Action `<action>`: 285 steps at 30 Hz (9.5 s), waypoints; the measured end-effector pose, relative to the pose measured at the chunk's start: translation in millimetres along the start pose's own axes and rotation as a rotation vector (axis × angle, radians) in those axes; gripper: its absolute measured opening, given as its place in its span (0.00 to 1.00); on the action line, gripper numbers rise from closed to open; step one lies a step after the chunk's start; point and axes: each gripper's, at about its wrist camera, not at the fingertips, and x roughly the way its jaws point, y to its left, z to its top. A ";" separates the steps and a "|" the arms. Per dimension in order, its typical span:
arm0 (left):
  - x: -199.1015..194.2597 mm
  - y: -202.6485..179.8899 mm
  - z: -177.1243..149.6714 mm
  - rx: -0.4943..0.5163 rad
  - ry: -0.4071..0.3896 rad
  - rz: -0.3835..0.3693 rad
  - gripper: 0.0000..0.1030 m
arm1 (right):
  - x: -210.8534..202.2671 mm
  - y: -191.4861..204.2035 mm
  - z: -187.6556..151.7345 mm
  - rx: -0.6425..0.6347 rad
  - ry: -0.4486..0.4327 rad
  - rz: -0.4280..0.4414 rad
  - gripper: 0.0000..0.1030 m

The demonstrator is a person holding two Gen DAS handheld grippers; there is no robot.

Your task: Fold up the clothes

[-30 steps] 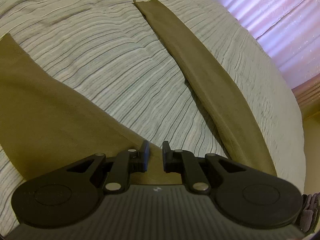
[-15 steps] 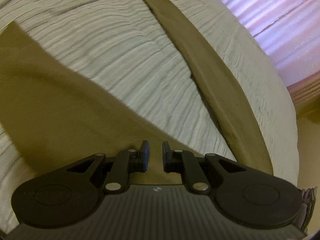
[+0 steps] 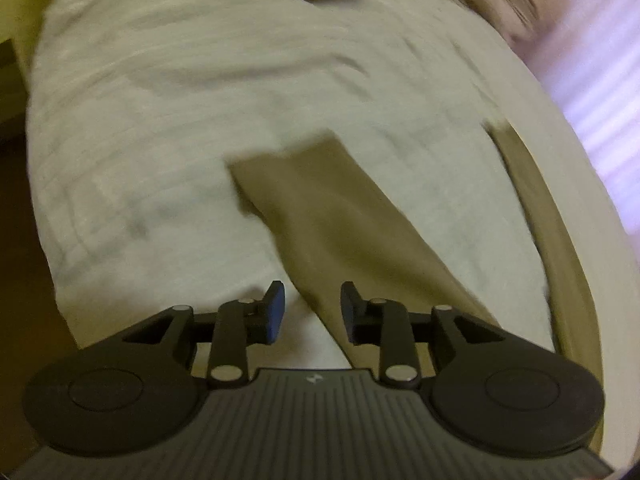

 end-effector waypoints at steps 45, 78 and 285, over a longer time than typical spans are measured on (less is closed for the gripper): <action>47.1 -52.9 55.8 0.650 -0.134 0.168 0.12 | -10.6 88.7 -127.1 -0.811 -0.020 -0.499 0.73; -257.4 -196.4 -118.0 1.085 0.104 -0.179 0.33 | -191.2 200.3 -186.1 -0.850 0.104 -0.259 0.74; 74.6 -257.2 -72.3 0.577 0.393 -0.273 0.37 | -2.2 43.2 0.4 0.119 -0.160 -0.008 0.53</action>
